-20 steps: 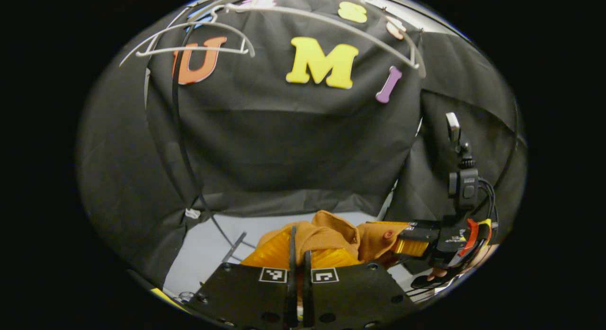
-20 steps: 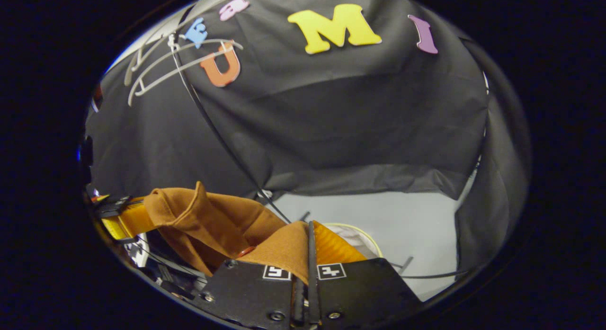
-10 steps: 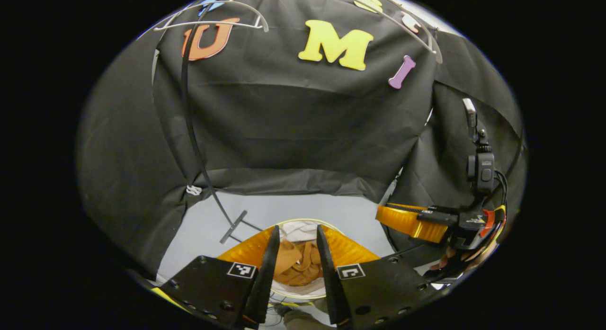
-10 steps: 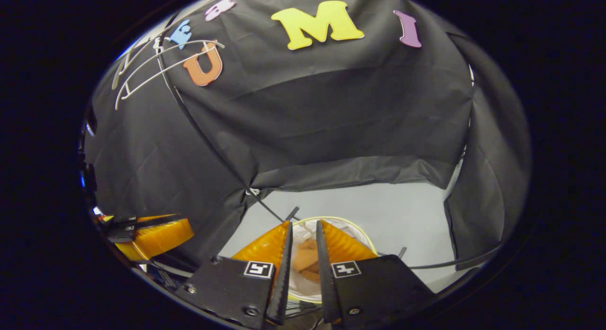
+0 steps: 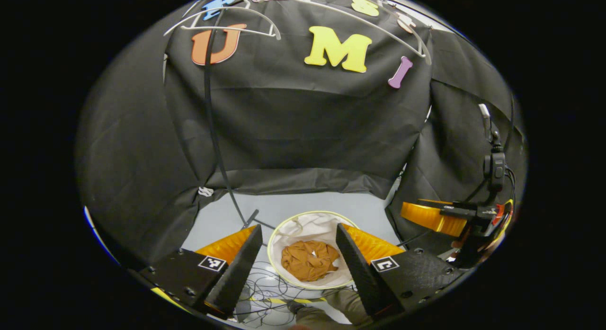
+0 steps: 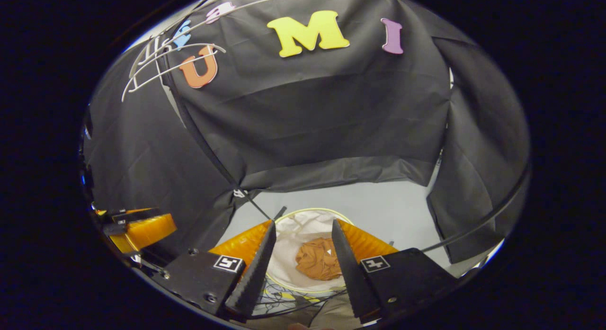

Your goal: Grasp the clothes on the hanger with both hands and then place them into the laundry hamper below.

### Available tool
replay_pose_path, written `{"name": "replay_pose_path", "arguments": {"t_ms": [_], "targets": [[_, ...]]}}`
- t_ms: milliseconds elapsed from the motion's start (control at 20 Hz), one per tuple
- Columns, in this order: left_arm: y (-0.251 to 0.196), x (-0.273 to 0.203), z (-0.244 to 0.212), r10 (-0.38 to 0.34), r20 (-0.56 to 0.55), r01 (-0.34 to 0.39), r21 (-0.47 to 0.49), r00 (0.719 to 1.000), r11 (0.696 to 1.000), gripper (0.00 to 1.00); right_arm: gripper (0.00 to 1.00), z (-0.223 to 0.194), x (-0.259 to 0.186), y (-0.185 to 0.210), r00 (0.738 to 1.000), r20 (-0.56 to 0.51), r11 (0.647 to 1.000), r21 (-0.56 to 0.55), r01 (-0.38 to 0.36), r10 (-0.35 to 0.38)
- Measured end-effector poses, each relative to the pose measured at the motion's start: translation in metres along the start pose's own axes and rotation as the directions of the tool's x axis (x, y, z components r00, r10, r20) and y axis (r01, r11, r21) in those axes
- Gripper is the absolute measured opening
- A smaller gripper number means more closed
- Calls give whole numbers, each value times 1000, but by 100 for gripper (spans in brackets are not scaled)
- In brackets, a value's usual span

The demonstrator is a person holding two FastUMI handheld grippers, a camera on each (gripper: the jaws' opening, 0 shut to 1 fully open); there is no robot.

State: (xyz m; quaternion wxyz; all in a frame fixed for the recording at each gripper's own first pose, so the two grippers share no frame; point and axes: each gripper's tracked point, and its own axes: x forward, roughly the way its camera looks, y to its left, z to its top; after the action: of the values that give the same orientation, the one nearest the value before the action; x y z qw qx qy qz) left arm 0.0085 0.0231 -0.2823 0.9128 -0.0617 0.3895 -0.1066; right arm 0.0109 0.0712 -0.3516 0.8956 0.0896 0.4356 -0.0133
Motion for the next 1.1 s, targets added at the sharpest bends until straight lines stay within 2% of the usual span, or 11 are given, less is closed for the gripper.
{"name": "replay_pose_path", "arguments": {"t_ms": [50,100,250,450,550,600,800,850,950,1050,1100], "targets": [[4,-7,4,0,21,0,5,1000,1000,95,77,-4,-13,-1,1000,5,1000,4,17,-17],[12,-14,5,5,40,-5,10,999,1000,100,77,-6,-27,0,999,24,1000,7,26,-26],[31,-46,11,43,86,-44,10,995,999,96,77,-4,-69,-4,994,81,998,15,67,-68],[43,-104,49,104,247,-105,-8,963,994,96,77,51,-133,-4,957,277,996,-2,89,-85],[36,-139,73,127,351,-128,-21,928,992,94,77,79,-178,0,919,390,996,-29,80,-62],[32,-158,81,140,400,-142,-25,906,990,91,84,86,-196,-2,898,437,997,-38,68,-44],[12,-227,100,195,532,-197,-53,824,979,94,94,101,-280,-19,832,554,997,-69,21,21],[4,-244,99,204,561,-212,-52,802,976,95,91,103,-304,-27,810,586,997,-77,18,30],[-22,-288,99,204,630,-232,-40,749,972,96,99,106,-347,-49,763,645,996,-86,29,33],[-60,-337,96,180,704,-221,-34,687,975,98,100,102,-392,-60,719,694,995,-97,30,45],[-77,-356,88,171,721,-211,-35,671,977,98,100,96,-409,-66,699,713,994,-101,31,51]]}}
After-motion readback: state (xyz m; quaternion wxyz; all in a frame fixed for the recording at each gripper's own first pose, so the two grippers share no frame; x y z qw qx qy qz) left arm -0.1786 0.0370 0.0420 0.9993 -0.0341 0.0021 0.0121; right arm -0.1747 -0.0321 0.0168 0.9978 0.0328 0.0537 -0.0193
